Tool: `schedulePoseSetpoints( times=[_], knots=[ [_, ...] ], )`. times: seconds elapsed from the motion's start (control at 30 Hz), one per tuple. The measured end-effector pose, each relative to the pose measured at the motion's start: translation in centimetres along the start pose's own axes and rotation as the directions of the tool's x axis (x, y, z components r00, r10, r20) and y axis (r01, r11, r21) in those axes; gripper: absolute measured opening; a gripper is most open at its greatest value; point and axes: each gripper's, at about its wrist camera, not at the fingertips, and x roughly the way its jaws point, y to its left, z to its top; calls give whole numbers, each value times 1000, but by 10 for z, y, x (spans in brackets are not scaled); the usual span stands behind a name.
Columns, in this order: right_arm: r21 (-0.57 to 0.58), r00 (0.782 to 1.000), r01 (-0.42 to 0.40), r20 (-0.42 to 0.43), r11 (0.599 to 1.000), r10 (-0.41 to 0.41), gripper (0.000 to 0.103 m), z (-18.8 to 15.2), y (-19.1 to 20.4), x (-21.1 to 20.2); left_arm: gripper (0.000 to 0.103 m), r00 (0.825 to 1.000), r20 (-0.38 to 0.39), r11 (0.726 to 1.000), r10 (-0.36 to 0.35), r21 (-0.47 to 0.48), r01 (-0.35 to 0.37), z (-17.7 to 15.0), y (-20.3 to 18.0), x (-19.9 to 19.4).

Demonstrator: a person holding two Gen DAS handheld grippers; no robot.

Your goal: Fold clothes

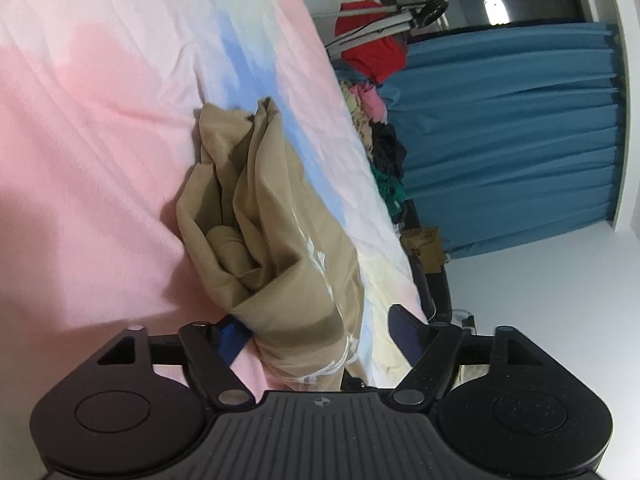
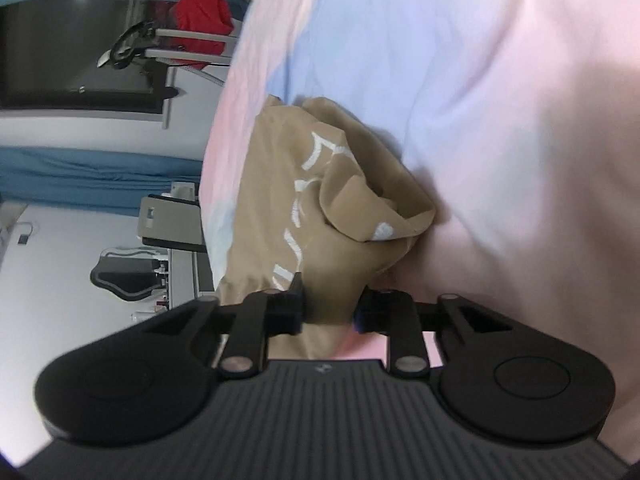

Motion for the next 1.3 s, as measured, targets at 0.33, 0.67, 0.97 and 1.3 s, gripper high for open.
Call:
schedulePoseSetpoints(
  times=[0.33,0.67,0.97,1.3],
  knots=[
    [-156,971,-224,52,962,234,20,-6,43,-20,79,994,-51,993,-101,-73,97,3,9,16],
    [-225,948,-259,126,939,292,20,3,63,-78,71,979,-13,970,-201,-139,197,6,13,9],
    [-168,945,-230,197,958,262,20,41,57,-140,32,975,-132,984,-176,14,179,4,-61,42],
    [-118,880,-72,459,990,119,19,229,88,-175,25,981,-192,950,-16,303,75,-8,-264,229]
  ],
)
